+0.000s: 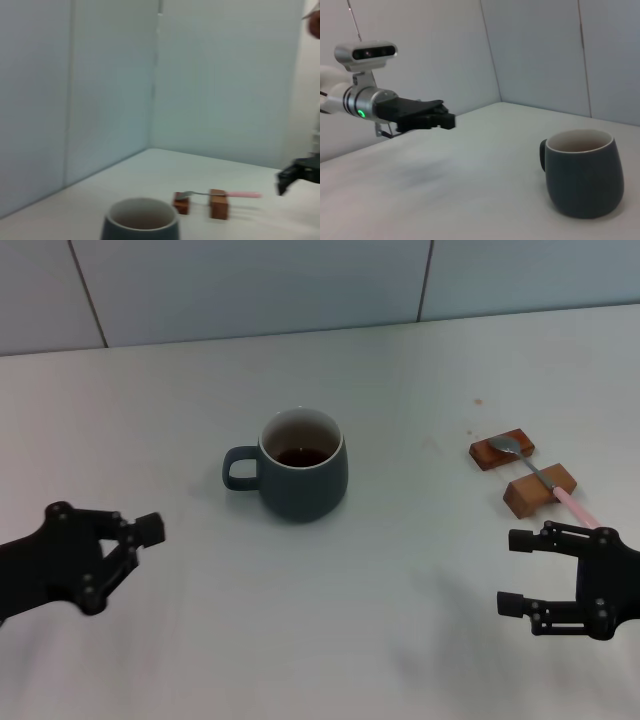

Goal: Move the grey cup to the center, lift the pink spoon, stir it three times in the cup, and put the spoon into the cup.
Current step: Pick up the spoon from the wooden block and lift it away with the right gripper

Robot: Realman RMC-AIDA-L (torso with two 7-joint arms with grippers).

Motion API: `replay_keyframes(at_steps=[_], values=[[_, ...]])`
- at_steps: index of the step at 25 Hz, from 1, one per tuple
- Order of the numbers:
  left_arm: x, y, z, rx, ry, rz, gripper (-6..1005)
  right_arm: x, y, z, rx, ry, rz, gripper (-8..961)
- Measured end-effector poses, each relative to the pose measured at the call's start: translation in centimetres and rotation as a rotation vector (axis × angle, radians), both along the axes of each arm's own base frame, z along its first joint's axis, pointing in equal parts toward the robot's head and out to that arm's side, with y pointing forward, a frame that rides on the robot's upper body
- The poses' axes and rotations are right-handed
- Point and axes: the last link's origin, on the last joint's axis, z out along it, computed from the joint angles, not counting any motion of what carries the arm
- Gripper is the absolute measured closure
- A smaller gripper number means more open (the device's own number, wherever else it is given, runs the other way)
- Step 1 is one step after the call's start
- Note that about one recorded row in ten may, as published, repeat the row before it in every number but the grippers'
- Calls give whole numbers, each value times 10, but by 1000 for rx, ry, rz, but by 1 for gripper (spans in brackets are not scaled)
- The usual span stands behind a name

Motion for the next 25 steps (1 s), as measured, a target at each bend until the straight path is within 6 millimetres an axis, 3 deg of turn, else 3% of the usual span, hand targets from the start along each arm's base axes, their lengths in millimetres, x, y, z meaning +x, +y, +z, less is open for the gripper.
replay_keyframes(at_steps=[10,22,25], values=[[-16,-17,35,-13,14,12,890,2,1,0,33,8,-21,211],[-21,-21,40,-15,28,42,877,4,-2,0,33,10,-41,217],[-24,-23,43,-5,37,45,676,5,-2,0,32,15,-50,219]])
